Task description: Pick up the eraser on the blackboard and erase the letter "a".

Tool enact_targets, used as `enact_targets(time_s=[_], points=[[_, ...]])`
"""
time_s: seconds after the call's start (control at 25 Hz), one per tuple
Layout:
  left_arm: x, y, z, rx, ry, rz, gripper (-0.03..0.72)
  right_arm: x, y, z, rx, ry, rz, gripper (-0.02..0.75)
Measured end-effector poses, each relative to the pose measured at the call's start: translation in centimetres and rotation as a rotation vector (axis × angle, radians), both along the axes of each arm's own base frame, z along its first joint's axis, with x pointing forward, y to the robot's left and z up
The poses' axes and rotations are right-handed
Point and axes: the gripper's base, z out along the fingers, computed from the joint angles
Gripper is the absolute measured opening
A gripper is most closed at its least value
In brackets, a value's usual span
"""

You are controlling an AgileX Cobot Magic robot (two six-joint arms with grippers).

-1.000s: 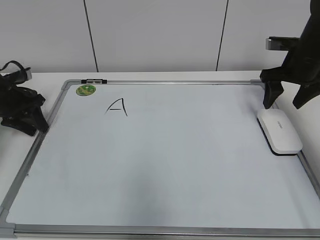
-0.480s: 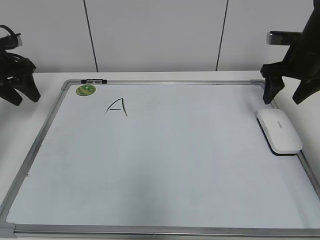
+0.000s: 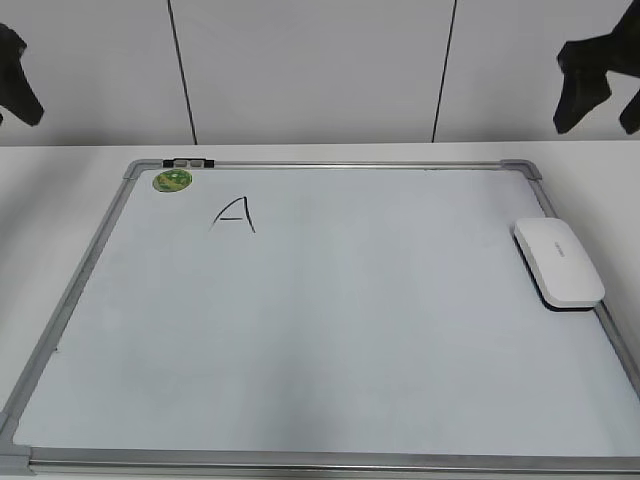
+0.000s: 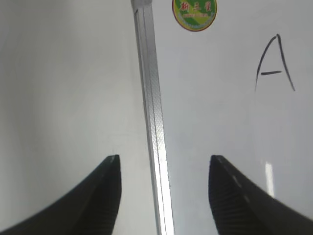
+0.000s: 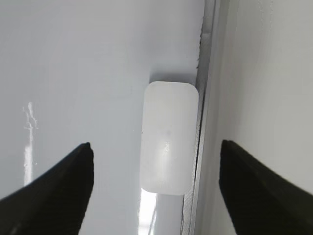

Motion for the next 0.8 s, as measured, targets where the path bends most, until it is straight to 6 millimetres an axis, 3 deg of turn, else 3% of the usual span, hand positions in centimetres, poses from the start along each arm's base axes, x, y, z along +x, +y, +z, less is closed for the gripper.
enact_targets(time_s=[0.4,0.56,0.8], points=[[-5.9,-0.9,9.8,0.04,-0.224,-0.005,0.421,-6.2,0.2,7.5,-0.002,-0.167,0.004,0.593],[-9.1,-2.3,11.1,0.059,-0.239,-0.042,0.421,-7.9,0.2,9.4,-0.004,-0.222,0.004,0.593],[-14.2,-3.8,9.8,0.048,-0.174,-0.075,0.412,-10.0,0.2,10.5,-0.005,-0.25,0.005,0.592]])
